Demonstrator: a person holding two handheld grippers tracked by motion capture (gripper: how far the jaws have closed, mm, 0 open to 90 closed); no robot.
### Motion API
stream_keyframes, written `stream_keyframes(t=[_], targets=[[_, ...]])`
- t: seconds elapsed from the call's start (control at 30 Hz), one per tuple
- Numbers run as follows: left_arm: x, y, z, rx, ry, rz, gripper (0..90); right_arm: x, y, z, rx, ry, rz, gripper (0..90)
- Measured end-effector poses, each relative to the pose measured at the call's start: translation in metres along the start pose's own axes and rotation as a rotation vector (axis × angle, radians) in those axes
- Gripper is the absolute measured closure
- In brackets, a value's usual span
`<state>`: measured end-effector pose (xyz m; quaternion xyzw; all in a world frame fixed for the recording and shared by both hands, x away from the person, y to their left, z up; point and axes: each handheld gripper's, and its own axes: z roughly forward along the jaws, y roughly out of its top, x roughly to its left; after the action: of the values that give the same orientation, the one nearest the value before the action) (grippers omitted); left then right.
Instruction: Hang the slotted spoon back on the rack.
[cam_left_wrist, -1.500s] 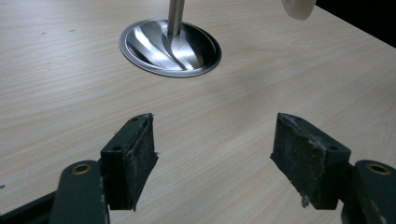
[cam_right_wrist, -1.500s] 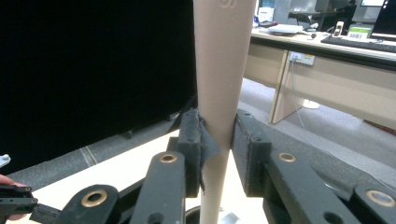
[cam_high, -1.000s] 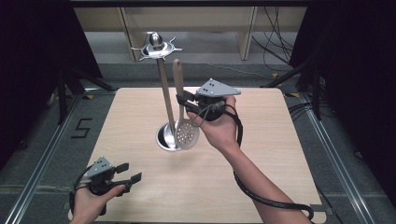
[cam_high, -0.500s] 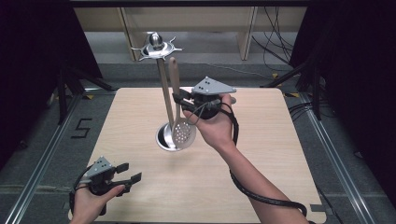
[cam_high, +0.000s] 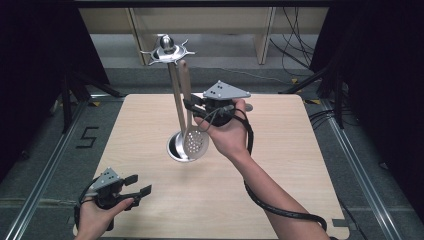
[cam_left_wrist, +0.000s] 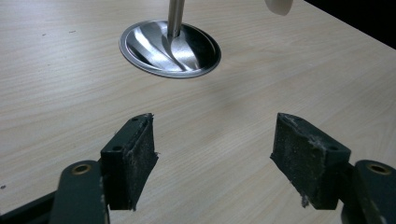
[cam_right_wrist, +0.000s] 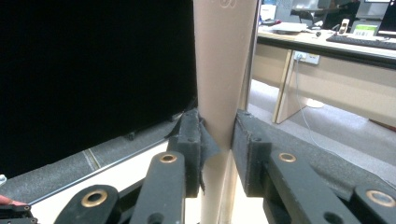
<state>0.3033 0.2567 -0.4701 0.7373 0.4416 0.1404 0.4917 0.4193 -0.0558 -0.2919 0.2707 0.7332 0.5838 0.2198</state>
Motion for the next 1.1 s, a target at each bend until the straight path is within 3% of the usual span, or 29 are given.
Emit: stream_keyframes(t=[0.2,0.27,0.3,0.53,0.77,0.97,1.1], targets=[[0.000,0.000,0.000,0.000,-0.001,0.000,28.7,0.001,0.001,0.002,0.000,-0.008,-0.012,74.8],[0.000,0.000,0.000,0.000,-0.001,0.000,28.7,0.001,0.002,0.003,0.003,-0.003,-0.008,74.8],[0.000,0.000,0.000,-0.002,0.000,-0.001,28.7,0.003,0.002,0.003,0.009,-0.006,0.018,74.8],[0.000,0.000,0.000,-0.004,0.002,-0.001,28.7,0.004,0.002,0.006,0.019,-0.007,0.021,74.8],[0.000,0.000,0.000,-0.003,0.001,0.000,28.6,0.003,0.003,0.008,0.020,-0.016,-0.009,74.8],[0.000,0.000,0.000,-0.001,-0.005,0.001,28.6,0.005,0.003,0.010,0.033,-0.016,0.028,74.8],[0.000,0.000,0.000,-0.001,-0.004,0.001,28.6,0.004,0.003,0.012,0.026,-0.006,0.016,74.8]])
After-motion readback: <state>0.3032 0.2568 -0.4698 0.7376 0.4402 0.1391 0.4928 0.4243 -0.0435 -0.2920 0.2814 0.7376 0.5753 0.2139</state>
